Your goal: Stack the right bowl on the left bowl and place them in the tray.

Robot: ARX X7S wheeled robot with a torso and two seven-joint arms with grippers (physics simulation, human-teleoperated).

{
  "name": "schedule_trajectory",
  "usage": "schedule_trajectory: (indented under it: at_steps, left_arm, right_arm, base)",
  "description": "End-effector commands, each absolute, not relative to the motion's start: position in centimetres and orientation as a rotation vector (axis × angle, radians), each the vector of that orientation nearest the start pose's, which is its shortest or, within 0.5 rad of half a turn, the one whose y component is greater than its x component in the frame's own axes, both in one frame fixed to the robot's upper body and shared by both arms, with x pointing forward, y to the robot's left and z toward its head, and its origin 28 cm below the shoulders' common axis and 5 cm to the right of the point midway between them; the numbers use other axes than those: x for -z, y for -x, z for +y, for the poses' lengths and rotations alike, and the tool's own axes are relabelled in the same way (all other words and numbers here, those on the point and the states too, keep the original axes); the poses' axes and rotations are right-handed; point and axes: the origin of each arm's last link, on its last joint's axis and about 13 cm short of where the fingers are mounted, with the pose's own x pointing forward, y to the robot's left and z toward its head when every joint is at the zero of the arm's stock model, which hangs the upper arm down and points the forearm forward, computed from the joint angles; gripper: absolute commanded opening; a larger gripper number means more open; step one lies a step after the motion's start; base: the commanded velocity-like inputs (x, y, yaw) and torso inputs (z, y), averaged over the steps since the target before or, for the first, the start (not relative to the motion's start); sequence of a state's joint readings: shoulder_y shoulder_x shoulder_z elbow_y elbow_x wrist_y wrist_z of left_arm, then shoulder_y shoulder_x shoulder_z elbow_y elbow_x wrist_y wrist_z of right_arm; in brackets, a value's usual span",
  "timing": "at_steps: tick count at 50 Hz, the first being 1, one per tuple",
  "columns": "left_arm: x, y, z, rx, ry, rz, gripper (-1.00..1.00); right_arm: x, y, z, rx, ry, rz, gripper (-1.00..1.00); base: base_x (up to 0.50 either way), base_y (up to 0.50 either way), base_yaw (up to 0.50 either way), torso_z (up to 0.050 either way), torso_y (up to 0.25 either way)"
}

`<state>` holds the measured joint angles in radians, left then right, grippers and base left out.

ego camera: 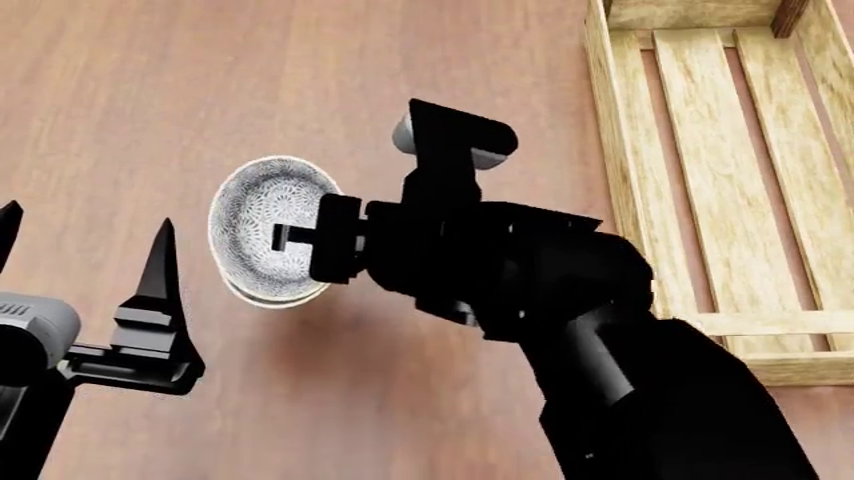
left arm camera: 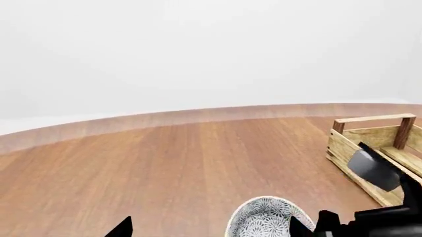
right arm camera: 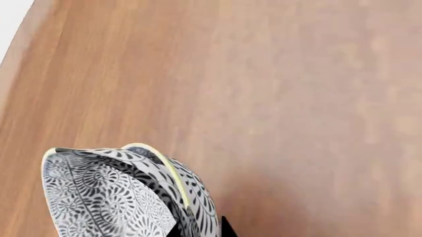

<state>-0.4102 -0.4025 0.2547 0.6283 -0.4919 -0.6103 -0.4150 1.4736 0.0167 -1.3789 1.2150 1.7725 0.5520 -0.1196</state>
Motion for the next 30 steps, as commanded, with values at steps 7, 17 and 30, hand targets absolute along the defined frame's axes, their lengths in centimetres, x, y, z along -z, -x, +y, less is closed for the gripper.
schedule_trajectory:
  at_steps: [7,17,30]
  left_arm:
    - [-17.6,-23.6,20.5,0.097,-0.04,-0.268,1.0]
    - [-17.6,-23.7,20.5,0.098,-0.041,-0.265,1.0]
    - [-17.8,-23.8,20.6,0.097,-0.041,-0.269,1.0]
  right_arm:
    - [-28.2,-42.0,-6.7,-0.372,-0.548,0.394,-1.0]
    - [-31.4,-42.0,-8.7,-0.291,-0.599,0.325,-1.0]
    - [-35.2,-41.5,-12.0,-0.144,-0.689,0.225,-1.0]
  base:
    - [0.0,0.0,0.0,0.0,0.0]
    - [0.0,0.0,0.0,0.0,0.0]
    - [0.0,0.0,0.0,0.0,0.001]
